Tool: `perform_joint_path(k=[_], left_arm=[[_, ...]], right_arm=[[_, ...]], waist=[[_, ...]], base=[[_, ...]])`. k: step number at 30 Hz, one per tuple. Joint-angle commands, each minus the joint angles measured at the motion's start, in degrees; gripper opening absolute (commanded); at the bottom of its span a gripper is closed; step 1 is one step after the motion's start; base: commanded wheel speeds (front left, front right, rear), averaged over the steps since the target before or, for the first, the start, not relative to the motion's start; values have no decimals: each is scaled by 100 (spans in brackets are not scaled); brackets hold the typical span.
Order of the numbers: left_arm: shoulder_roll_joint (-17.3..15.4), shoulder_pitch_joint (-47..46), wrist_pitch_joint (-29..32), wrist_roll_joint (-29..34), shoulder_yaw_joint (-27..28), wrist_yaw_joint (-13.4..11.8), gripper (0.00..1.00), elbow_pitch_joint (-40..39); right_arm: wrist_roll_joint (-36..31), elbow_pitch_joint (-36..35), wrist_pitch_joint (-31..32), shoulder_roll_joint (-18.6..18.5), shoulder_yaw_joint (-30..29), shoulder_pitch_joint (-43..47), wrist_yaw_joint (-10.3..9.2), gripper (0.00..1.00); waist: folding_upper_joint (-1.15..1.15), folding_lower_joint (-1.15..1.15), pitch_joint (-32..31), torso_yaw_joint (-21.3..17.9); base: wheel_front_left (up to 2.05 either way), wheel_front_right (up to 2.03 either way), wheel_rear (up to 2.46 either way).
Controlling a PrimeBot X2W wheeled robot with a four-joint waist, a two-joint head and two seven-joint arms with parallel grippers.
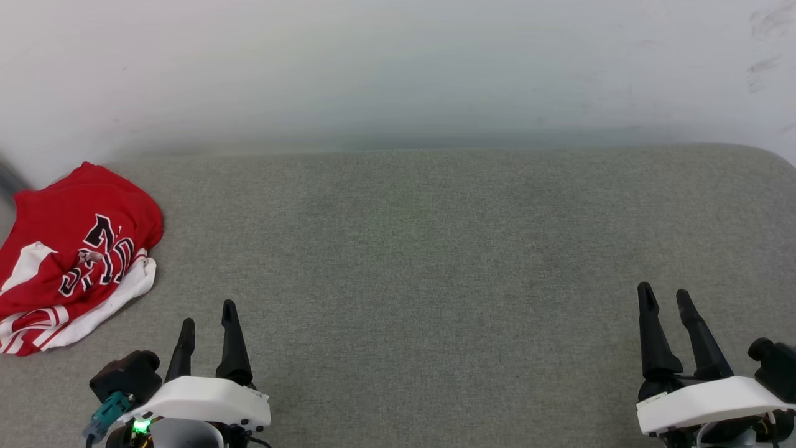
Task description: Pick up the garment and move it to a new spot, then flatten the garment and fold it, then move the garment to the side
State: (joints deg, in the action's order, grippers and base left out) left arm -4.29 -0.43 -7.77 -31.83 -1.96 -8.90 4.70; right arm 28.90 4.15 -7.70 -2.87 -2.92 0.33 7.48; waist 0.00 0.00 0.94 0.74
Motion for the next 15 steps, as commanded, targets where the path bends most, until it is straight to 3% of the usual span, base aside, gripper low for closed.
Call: perform_joint_path(k=[1, 15], left_arm=[[-12, -3, -64, 175, -31, -7, 100, -109], [46, 102, -263, 960, -89, 157, 100, -289]], right_arm=[[-203, -120, -61, -4, 31, 14, 2, 100], [-835, -226, -264, -3, 64, 88, 1, 100]], waist=[[0, 0, 1, 5], [0, 0, 3, 21]], base=[[0, 0, 0], [0, 0, 0]])
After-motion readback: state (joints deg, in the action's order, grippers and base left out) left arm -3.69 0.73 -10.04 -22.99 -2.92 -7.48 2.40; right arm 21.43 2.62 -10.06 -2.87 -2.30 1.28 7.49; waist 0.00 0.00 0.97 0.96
